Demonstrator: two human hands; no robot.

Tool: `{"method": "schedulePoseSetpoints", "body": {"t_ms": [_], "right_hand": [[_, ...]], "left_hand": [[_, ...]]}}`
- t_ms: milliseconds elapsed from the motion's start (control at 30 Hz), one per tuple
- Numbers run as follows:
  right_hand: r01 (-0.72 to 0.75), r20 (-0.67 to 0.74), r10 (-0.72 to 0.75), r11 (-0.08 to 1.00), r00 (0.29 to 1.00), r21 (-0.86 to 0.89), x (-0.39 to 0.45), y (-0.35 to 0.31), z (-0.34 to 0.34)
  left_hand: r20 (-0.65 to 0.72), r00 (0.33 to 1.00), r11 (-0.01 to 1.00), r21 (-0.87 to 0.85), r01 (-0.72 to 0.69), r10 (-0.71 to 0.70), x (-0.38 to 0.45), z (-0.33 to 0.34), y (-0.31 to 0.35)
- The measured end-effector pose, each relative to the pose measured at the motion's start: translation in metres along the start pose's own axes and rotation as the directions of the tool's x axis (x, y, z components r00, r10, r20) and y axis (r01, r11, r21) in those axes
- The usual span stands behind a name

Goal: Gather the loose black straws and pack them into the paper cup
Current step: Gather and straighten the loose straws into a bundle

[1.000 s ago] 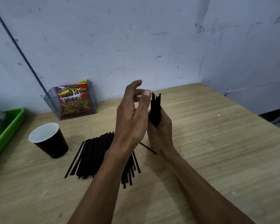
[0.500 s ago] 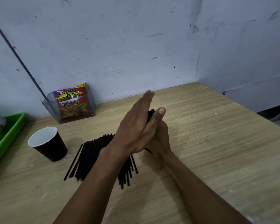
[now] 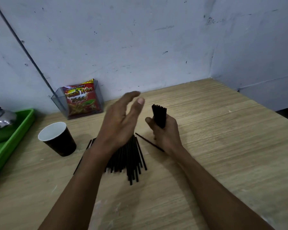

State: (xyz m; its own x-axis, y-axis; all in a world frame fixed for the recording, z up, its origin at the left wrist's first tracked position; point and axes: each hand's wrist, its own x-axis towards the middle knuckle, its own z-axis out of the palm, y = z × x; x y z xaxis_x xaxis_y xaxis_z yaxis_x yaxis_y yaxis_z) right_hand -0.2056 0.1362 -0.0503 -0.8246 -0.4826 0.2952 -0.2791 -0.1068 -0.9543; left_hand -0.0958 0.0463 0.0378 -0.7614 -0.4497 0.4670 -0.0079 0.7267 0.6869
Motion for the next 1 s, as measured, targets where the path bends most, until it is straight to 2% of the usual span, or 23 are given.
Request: {"method": "schedulePoseSetpoints", "body": {"t_ms": [67, 133, 233, 333, 533, 767, 1000], "right_hand": [[-0.003, -0.016, 0.002, 0.997, 1.0, -0.082, 0.001, -0.006, -0.002], [-0.031, 0.016, 0.038, 0.954, 0.999, -0.297, 0.0, -0.01, -0.005], [-0.087, 0.066, 0.167, 0.764, 0.984, -0.639, -0.008, -0.014, -0.007], [-0.077, 0.091, 0.25, 0.592, 0.964, -0.802, -0.022, -0.026, 0.001], [-0.017, 0.121, 0.253, 0.484, 0.96, -0.875, -0.038, -0.042, 0.018], [-0.115, 0.119, 0.343, 0.59, 0.932, -0.799, -0.037, -0.052, 0.025], [-0.183, 0.07, 0.394, 0.569, 0.917, -0.802, -0.037, -0.053, 0.032]], "left_hand": [[-0.067, 0.997, 0.999, 0.027, 0.039, -0.037, -0.005, -0.014, -0.011], [-0.11, 0.989, 0.994, 0.03, 0.103, -0.099, -0.013, -0.026, -0.023], [-0.183, 0.962, 0.979, 0.006, 0.206, -0.201, -0.029, -0.038, -0.04], [-0.214, 0.934, 0.957, -0.02, 0.289, -0.287, -0.042, -0.043, -0.052], [-0.217, 0.914, 0.938, -0.029, 0.345, -0.343, -0.062, -0.046, -0.063], [-0.225, 0.911, 0.938, -0.037, 0.345, -0.345, -0.067, -0.054, -0.067], [-0.214, 0.919, 0.943, -0.066, 0.326, -0.332, -0.066, -0.06, -0.063]]}}
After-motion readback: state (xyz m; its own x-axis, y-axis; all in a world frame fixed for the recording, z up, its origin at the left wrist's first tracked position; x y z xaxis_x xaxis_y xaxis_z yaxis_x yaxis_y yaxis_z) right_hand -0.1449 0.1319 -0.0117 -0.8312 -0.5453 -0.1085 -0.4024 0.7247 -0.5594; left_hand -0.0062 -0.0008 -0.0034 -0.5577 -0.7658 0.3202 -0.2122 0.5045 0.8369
